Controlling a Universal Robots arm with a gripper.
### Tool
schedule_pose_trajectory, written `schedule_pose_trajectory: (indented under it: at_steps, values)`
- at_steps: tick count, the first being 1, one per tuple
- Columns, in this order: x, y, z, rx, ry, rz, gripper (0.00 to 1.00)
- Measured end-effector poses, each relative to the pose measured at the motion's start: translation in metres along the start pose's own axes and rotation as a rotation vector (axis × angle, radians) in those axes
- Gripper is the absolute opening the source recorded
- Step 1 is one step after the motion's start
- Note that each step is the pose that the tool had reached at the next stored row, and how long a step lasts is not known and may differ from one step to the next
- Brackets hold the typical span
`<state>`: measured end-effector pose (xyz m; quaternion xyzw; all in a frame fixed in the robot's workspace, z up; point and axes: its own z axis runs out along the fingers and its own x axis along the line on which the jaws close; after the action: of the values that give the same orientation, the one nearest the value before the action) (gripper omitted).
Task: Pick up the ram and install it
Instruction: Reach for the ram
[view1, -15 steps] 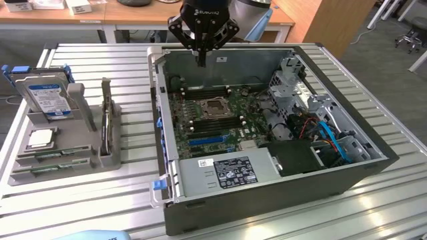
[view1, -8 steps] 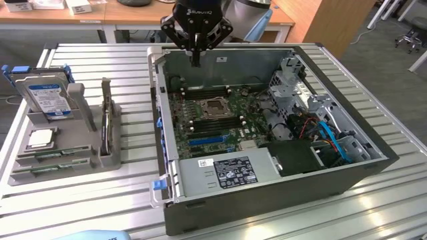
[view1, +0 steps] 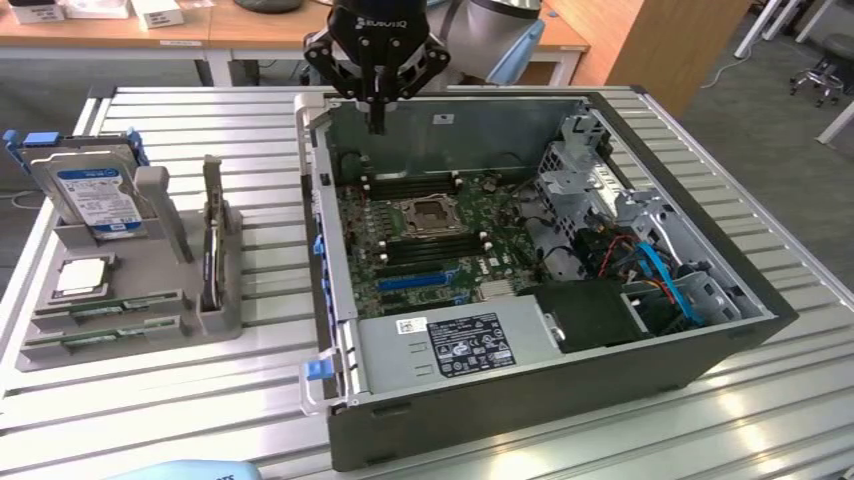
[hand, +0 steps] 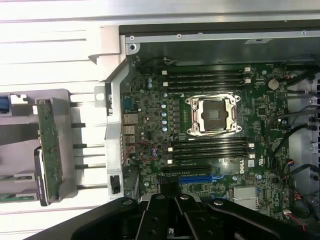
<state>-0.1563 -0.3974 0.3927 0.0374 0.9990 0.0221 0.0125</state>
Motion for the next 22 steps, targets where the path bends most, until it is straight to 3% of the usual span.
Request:
schedule_pose_trajectory:
  at_steps: [22]
  values:
    - [0.044,-0.0018,0.0,0.0,0.0,0.0,0.11]
